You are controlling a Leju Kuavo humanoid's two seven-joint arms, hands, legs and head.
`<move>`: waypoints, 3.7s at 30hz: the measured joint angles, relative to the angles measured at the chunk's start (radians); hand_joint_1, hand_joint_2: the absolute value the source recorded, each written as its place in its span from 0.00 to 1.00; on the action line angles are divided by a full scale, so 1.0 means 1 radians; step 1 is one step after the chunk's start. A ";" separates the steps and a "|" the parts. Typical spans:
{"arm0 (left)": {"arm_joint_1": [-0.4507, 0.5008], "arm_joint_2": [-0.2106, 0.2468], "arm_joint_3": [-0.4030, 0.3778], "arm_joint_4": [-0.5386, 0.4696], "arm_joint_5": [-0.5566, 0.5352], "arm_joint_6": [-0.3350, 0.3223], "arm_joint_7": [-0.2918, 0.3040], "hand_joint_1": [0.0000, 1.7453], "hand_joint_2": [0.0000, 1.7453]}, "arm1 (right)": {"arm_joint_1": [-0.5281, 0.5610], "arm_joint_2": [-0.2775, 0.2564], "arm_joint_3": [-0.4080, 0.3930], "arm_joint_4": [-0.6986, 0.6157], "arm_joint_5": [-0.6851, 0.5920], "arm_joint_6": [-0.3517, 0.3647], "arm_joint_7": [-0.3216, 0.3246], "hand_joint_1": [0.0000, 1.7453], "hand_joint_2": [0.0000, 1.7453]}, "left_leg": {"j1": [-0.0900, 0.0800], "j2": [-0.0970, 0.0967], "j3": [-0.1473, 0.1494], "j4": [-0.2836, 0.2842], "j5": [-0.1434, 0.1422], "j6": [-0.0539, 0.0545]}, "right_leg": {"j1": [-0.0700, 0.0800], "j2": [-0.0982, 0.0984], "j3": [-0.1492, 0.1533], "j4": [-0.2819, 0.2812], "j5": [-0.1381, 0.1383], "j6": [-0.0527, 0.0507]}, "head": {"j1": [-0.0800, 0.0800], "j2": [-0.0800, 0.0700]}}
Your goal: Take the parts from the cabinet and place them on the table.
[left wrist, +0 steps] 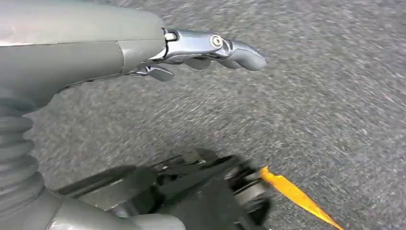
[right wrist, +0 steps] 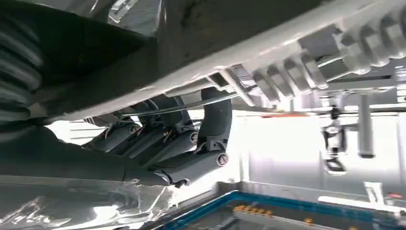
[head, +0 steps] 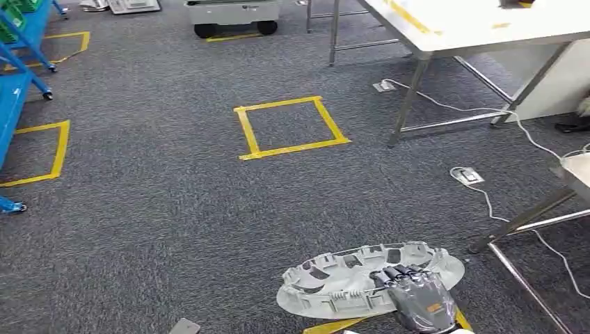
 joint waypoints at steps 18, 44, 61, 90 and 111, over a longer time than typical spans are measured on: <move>-0.001 0.009 0.002 0.000 0.000 -0.016 0.000 0.00 1.00 | -0.017 0.017 0.000 0.021 -0.004 0.004 -0.011 1.00 1.00 | -0.017 0.126 0.047 -0.100 0.010 0.024 | 0.010 -0.164 0.012 0.003 -0.017 0.026 | 0.004 0.000; 0.006 0.011 0.004 0.000 0.000 -0.036 -0.003 0.00 1.00 | -0.010 0.026 0.000 0.024 -0.007 0.017 -0.016 1.00 1.00 | -0.004 0.077 0.036 -0.102 0.022 0.043 | 0.001 -0.097 -0.147 0.278 -0.110 0.052 | 0.007 0.000; 0.000 0.011 0.006 0.000 -0.003 -0.042 -0.005 0.00 1.00 | -0.015 0.028 -0.004 0.024 -0.009 0.024 -0.025 1.00 1.00 | -0.003 0.007 -0.041 0.053 -0.010 0.007 | 0.000 0.001 0.004 0.011 -0.018 0.003 | 0.001 0.000; 0.005 0.012 0.008 0.000 -0.003 -0.063 -0.009 0.00 1.00 | -0.017 0.036 -0.006 0.027 -0.012 0.029 -0.032 1.00 1.00 | -0.003 0.026 -0.089 0.181 -0.091 -0.005 | -0.003 -0.032 0.005 0.005 -0.017 0.003 | 0.005 0.000; 0.003 0.011 0.010 -0.001 -0.003 -0.063 -0.009 0.00 1.00 | -0.017 0.038 -0.008 0.027 -0.012 0.029 -0.034 1.00 1.00 | -0.012 0.131 0.053 -0.094 0.006 0.016 | 0.008 -0.157 0.008 0.012 -0.020 0.032 | 0.011 0.000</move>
